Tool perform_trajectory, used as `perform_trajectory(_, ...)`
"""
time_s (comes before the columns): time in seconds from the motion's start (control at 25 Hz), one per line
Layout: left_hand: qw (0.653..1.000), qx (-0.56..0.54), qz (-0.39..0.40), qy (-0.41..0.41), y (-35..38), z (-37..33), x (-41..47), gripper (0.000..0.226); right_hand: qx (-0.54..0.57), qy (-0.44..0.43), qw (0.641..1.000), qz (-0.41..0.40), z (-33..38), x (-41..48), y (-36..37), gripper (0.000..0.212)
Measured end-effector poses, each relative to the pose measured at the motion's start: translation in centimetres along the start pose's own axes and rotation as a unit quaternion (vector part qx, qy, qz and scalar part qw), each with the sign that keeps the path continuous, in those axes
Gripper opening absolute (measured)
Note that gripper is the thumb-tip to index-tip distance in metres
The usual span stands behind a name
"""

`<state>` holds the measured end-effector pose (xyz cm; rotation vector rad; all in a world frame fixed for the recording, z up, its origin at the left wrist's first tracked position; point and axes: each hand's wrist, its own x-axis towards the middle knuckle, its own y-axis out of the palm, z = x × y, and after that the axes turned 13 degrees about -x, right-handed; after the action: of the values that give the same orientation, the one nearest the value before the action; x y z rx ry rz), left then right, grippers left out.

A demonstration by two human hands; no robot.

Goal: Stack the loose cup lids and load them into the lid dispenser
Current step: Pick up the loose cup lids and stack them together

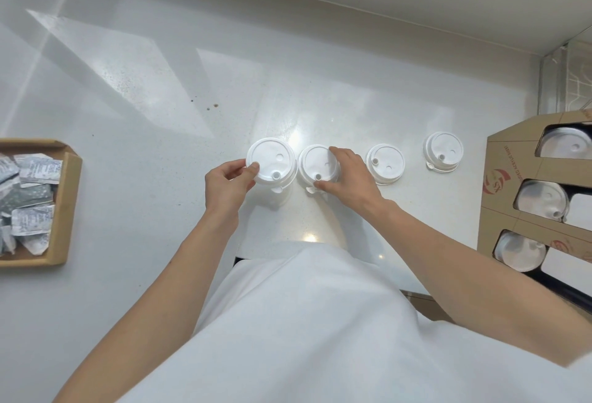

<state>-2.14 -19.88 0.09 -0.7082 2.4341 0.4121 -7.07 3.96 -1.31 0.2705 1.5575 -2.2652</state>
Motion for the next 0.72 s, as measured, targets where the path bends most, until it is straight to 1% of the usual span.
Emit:
perform_trajectory(0.12,1.000,0.005,0.004,-0.001,0.1,0.2,0.0,0.037,0.045,-0.004,0.999,-0.031,-0.7,-1.0,-0.8,0.080)
perform_trajectory(0.24,1.000,0.011,0.012,-0.002,0.5,0.3,-0.3,0.037,0.082,-0.028,0.995,-0.055,-0.9,-2.2,-1.9,0.080)
perform_trajectory(0.36,0.999,0.010,0.030,-0.002,1.1,0.2,-0.8,0.030,0.111,-0.062,0.990,-0.066,-0.2,-3.2,-3.1,0.078)
perform_trajectory(0.56,0.996,0.000,0.086,-0.010,2.7,0.1,-1.6,0.018,0.131,-0.098,0.984,-0.065,1.0,-3.9,-4.6,0.074)
perform_trajectory(0.72,0.991,0.006,0.131,-0.016,3.8,-0.3,-1.9,0.016,0.178,-0.088,0.978,-0.068,1.0,-4.0,-4.7,0.077)
